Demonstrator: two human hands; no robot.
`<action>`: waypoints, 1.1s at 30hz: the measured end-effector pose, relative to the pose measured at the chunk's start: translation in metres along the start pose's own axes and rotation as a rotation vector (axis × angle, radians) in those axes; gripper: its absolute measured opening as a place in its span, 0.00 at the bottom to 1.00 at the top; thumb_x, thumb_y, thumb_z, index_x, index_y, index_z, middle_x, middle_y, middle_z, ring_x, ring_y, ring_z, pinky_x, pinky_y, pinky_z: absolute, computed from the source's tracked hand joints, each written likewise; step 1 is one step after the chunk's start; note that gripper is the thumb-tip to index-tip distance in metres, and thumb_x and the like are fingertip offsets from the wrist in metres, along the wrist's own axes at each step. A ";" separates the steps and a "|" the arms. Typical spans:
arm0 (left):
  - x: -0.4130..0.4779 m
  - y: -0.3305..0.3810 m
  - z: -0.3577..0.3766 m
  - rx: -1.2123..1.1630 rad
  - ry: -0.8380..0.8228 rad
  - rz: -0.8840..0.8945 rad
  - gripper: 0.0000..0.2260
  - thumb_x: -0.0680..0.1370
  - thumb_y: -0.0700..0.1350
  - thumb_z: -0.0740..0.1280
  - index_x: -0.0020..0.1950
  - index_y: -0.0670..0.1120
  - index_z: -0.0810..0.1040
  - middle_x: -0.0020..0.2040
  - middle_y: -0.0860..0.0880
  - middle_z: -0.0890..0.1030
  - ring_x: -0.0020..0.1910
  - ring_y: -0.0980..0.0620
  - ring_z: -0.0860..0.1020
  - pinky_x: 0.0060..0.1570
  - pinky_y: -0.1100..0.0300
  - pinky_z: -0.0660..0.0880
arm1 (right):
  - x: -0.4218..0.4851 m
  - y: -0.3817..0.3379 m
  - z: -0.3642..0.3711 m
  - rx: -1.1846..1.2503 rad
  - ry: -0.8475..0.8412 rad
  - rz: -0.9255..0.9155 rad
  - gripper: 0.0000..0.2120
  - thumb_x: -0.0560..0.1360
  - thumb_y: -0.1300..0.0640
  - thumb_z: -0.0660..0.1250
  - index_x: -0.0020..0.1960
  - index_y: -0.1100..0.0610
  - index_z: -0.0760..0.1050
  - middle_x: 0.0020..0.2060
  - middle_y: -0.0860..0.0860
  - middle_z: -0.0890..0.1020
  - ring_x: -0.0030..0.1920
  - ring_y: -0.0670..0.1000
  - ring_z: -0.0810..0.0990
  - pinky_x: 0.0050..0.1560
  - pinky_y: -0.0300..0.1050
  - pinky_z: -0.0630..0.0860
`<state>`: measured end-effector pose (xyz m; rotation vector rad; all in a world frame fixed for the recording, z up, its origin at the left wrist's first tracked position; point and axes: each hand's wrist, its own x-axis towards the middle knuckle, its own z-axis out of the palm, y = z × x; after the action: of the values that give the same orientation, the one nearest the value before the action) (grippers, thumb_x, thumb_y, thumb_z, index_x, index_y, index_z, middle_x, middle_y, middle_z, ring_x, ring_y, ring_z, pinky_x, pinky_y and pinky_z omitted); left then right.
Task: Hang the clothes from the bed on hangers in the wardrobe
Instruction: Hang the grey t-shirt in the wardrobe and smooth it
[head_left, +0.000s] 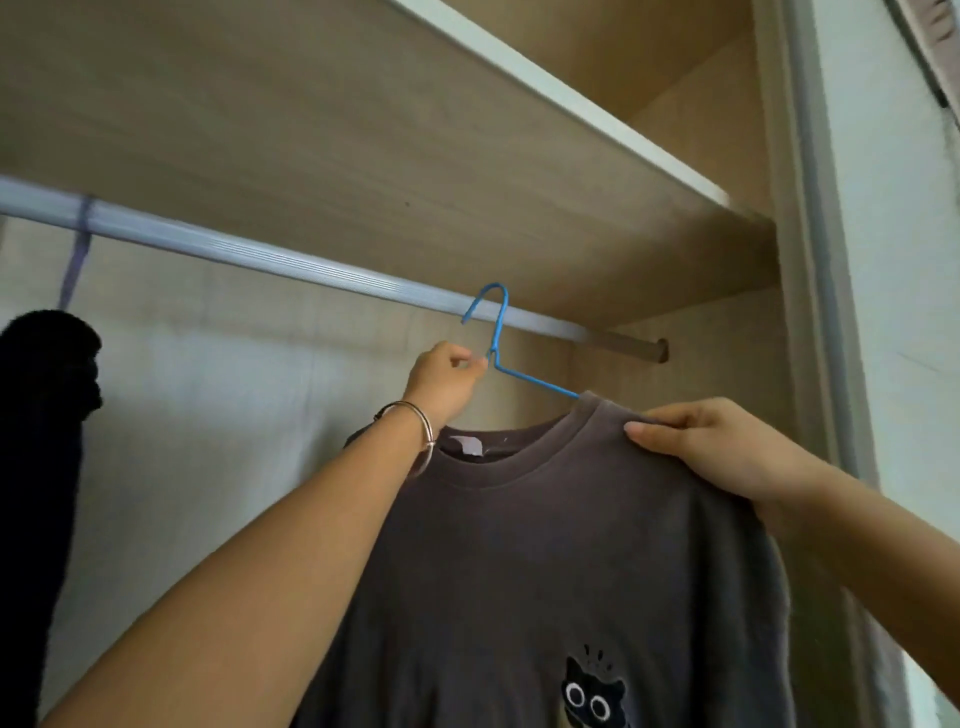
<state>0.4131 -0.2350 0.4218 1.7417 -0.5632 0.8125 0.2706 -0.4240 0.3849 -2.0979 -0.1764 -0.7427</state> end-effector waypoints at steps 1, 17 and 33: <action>0.002 0.000 0.000 0.029 -0.073 -0.010 0.10 0.77 0.47 0.62 0.52 0.43 0.77 0.51 0.39 0.78 0.53 0.43 0.76 0.55 0.55 0.71 | 0.011 -0.001 0.006 0.021 0.013 0.003 0.10 0.75 0.58 0.66 0.37 0.55 0.83 0.30 0.48 0.85 0.30 0.44 0.81 0.36 0.36 0.79; 0.040 -0.001 0.088 -0.303 -0.367 -0.292 0.03 0.78 0.43 0.62 0.50 0.45 0.72 0.42 0.46 0.74 0.42 0.52 0.74 0.48 0.59 0.73 | 0.096 0.026 0.034 0.038 0.034 0.043 0.11 0.74 0.61 0.65 0.48 0.69 0.80 0.48 0.65 0.83 0.40 0.53 0.78 0.42 0.45 0.75; 0.019 -0.008 0.131 -0.113 -0.204 -0.252 0.08 0.78 0.41 0.61 0.39 0.49 0.69 0.44 0.45 0.73 0.32 0.53 0.68 0.32 0.60 0.61 | 0.079 0.097 0.030 -0.050 0.054 -0.284 0.10 0.77 0.54 0.61 0.53 0.56 0.78 0.45 0.53 0.84 0.50 0.53 0.81 0.55 0.49 0.76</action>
<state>0.4632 -0.3566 0.4073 1.7588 -0.5010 0.4217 0.3854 -0.4702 0.3487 -2.1218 -0.4362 -0.9792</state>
